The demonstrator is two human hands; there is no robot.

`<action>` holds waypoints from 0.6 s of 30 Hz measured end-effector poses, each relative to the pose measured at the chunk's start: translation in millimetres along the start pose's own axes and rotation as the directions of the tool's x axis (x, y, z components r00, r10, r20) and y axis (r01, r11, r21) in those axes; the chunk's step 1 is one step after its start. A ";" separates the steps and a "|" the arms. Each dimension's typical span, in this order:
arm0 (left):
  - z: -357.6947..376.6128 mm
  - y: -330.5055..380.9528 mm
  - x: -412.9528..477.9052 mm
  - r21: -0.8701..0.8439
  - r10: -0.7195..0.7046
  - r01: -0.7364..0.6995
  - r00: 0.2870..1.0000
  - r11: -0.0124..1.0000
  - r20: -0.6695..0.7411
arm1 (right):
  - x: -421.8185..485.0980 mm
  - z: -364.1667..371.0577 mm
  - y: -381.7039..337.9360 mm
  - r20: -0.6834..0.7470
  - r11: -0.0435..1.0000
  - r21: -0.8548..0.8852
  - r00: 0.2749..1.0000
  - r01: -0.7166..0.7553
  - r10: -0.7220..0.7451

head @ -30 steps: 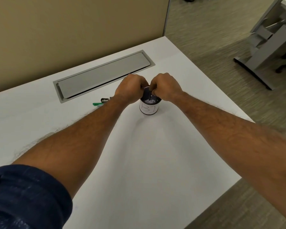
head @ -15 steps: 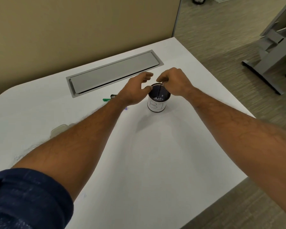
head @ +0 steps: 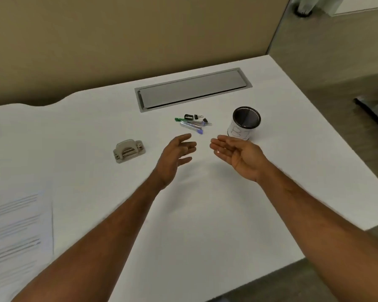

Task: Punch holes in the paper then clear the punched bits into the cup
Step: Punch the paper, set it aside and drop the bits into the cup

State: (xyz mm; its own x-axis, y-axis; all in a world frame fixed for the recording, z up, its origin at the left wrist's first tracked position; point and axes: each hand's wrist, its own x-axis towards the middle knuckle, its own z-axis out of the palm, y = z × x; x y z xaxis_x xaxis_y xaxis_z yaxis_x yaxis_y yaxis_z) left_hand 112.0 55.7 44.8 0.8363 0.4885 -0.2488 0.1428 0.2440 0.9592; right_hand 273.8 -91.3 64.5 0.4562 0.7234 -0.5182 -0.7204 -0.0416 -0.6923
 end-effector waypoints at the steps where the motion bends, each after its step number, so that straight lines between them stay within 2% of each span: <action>1: -8.2 -5.1 -14.8 -0.002 -0.005 0.005 1.000 1.000 -0.022 | -3.6 8.6 15.0 0.004 0.999 -0.035 1.000 -0.015 0.015; 9: -77.4 -51.7 -118.5 -0.042 -0.065 0.057 0.973 0.998 -0.222 | -19.3 79.9 124.2 0.044 0.907 -0.418 0.997 -0.040 0.064; 15: -114.1 -71.3 -164.0 0.032 -0.057 0.072 0.937 0.997 -0.344 | -20.0 106.2 178.6 0.078 0.778 -0.627 0.997 0.050 -0.001; 18: -125.9 -79.2 -178.7 0.076 -0.034 0.070 0.918 0.995 -0.394 | -20.4 112.7 196.8 0.125 0.671 -0.728 0.989 0.142 -0.074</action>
State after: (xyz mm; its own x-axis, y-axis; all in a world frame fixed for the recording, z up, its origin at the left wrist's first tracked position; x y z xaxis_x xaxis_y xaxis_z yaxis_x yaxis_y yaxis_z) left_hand -115.4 54.5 -3.7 0.5543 0.7706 -0.3145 0.2412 0.2129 0.9468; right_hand 63.8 -36.6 -4.5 0.4393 0.8049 -0.3990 -0.0381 -0.4270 -0.9034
